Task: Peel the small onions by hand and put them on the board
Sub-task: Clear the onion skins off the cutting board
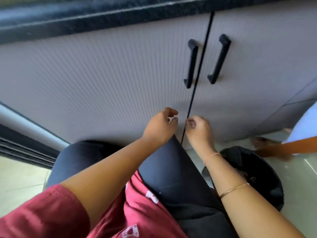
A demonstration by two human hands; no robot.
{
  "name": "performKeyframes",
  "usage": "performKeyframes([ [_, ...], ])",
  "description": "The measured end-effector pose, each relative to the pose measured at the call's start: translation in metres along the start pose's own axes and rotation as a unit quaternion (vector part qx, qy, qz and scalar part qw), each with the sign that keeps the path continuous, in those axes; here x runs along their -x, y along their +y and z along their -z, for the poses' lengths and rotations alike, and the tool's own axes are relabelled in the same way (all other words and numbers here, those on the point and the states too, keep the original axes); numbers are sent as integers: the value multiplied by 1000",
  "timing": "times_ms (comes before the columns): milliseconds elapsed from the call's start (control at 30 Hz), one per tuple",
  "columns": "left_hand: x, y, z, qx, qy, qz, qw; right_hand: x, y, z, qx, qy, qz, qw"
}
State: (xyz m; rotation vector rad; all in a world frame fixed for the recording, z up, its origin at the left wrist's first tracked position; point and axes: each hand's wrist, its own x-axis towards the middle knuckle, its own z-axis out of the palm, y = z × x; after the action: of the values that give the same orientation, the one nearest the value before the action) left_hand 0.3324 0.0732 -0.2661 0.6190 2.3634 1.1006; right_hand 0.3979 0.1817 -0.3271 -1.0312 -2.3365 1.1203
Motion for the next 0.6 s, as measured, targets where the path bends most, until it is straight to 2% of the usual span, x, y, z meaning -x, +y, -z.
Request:
performKeyframes([
  [133,16,-8,54,-62,150,-12,987,15,-73,-8,-8,13,177,984],
  [267,37,-4,103,-98,230,-47,967,34,-129,-9,-1,16,317,948],
  [467,69,23,168,-196,253,-78,944,45,-190,7,27,50,440,896],
  [600,86,52,208,-191,245,-87,947,37,-235,28,7,83,493,866],
])
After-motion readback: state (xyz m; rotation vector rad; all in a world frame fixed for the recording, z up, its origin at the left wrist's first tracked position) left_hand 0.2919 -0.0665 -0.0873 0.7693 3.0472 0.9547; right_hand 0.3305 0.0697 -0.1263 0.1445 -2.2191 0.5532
